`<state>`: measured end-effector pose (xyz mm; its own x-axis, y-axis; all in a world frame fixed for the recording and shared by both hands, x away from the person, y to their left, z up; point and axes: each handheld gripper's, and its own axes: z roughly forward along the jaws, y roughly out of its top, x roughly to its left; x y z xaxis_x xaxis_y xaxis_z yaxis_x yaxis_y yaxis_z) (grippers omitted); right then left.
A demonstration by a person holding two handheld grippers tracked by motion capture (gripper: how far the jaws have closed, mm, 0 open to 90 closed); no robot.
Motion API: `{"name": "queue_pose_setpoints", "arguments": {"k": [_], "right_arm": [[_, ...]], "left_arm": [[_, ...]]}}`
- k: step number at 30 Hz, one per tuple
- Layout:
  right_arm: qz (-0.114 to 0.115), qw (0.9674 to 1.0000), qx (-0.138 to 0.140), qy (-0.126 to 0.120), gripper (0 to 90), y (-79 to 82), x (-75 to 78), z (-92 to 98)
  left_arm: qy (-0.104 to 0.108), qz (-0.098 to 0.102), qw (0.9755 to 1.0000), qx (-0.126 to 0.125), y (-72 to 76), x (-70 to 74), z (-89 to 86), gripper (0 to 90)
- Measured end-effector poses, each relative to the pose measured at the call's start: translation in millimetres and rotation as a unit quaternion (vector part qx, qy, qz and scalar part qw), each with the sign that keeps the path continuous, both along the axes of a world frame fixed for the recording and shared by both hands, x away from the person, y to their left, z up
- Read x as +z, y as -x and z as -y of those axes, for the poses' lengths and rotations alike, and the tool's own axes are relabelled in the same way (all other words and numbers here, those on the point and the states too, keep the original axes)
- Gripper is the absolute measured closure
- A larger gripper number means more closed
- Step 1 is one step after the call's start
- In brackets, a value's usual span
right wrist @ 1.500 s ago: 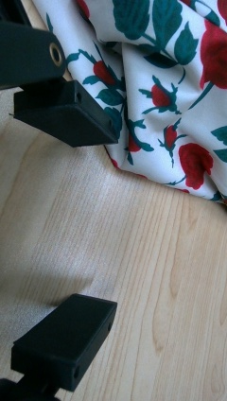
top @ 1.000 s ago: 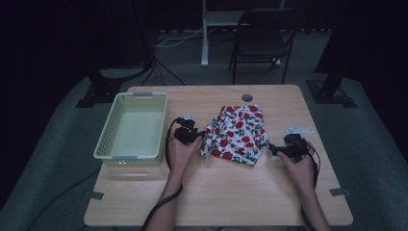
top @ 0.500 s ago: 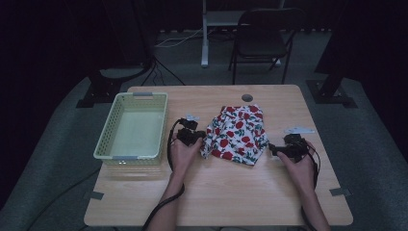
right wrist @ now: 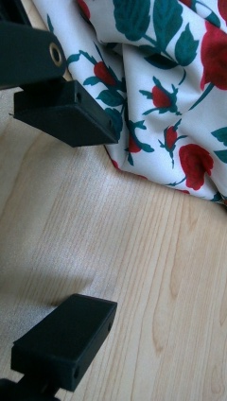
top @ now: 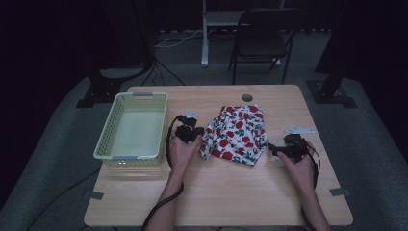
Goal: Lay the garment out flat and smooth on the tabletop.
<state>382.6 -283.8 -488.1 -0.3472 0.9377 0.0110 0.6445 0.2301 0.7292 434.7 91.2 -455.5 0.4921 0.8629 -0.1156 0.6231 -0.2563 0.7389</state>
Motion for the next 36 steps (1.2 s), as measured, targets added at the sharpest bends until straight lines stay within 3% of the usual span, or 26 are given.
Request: {"name": "queue_pose_setpoints", "arguments": {"k": [10, 18, 28, 36], "right_arm": [[0.0, 1.0, 0.0, 0.0, 17.4, 0.0, 0.0, 0.0], [0.0, 1.0, 0.0, 0.0, 17.4, 0.0, 0.0, 0.0], [0.0, 1.0, 0.0, 0.0, 17.4, 0.0, 0.0, 0.0], [0.0, 1.0, 0.0, 0.0, 17.4, 0.0, 0.0, 0.0]], "left_arm": [[0.003, 0.005, 0.9997, 0.023, -4.6, 9.9, -16.0, 89.1], [0.022, 0.019, 0.9985, 0.047, -7.6, 26.6, -30.2, 89.1], [0.039, 0.027, 0.9974, 0.055, -10.8, 39.9, -36.2, 89.0], [0.035, 0.035, 0.997, 0.06, -10.8, 49.0, -40.7, 89.0]]}}
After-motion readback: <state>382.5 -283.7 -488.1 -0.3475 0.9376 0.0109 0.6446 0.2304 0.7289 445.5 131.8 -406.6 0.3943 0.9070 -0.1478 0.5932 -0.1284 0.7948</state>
